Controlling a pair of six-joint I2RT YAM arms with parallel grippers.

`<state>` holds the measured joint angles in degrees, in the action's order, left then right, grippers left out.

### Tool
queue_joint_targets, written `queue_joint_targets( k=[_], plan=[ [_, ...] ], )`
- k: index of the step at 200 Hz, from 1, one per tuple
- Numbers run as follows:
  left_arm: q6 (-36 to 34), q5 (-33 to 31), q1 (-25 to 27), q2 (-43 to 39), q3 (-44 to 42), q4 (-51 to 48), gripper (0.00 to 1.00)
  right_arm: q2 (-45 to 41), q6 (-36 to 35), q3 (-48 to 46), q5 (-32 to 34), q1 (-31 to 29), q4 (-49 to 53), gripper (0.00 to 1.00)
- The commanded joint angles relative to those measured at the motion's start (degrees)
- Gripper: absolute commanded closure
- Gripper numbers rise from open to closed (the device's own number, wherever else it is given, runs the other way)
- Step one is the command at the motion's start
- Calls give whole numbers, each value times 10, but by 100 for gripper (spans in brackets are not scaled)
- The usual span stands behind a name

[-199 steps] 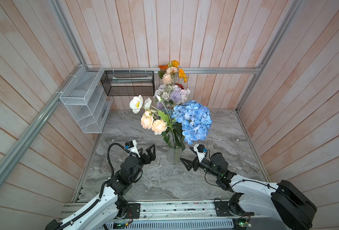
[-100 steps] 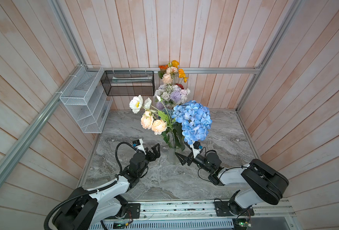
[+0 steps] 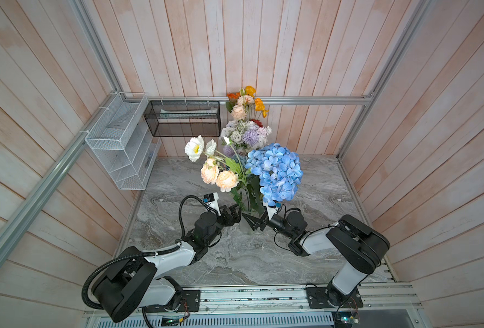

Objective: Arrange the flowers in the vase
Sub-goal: 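Open the right gripper and grasp the glass vase body below the flowers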

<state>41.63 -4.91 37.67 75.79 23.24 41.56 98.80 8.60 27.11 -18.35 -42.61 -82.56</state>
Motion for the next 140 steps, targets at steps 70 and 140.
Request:
queue_joint_targets(
  k=[70,140],
  plan=[
    [-23,-15,4,-26,9,-15,0,53,9,26,-15,2,-67,26],
    [-36,-48,-9,-70,-5,-43,0,28,12,6,-10,16,-67,59]
  ],
)
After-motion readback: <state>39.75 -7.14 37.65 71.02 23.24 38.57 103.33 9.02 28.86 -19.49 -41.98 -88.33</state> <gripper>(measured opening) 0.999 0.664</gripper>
